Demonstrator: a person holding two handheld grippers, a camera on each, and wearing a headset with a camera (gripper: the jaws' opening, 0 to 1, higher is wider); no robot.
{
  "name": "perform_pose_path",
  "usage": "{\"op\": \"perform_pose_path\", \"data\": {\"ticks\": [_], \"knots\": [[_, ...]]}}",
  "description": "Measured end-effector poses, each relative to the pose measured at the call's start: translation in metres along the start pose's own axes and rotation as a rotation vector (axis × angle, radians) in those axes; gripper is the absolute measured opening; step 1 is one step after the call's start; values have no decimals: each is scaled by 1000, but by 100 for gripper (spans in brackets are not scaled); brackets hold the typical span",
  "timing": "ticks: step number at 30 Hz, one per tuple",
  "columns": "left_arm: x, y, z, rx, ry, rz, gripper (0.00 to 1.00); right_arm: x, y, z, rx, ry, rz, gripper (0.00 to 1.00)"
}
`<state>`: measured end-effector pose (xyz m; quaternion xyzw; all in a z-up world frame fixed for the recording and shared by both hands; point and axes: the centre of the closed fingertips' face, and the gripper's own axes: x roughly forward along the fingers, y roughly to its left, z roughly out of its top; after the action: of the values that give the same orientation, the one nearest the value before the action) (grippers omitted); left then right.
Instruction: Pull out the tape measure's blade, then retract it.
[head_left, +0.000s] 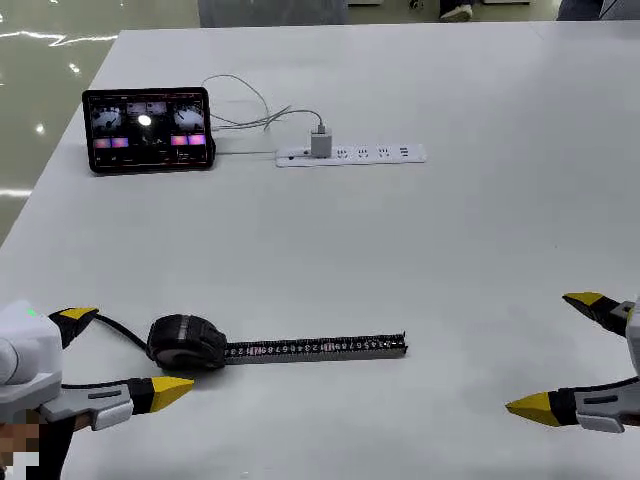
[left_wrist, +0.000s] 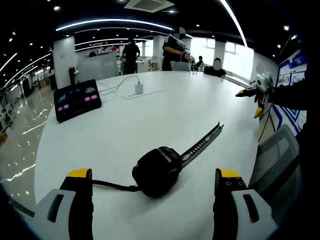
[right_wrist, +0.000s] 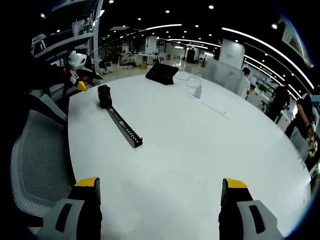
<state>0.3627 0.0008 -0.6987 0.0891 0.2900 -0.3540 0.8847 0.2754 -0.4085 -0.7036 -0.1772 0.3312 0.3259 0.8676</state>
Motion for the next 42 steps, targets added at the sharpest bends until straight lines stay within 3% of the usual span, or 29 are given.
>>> {"op": "perform_pose_path", "data": {"ticks": [8,19,29,42], "knots": [[8,-2,2,-26,7,22,99,8,-3,10,-50,13,31,99],[21,-9,10,-10,12,40,99,22,-2,25,-106,23,77,99],[28,-10,8,-33,25,86,99,33,0,35,-146,38,115,99],[39,-10,10,-67,12,157,99,55,10,47,-206,75,188,99]]}}
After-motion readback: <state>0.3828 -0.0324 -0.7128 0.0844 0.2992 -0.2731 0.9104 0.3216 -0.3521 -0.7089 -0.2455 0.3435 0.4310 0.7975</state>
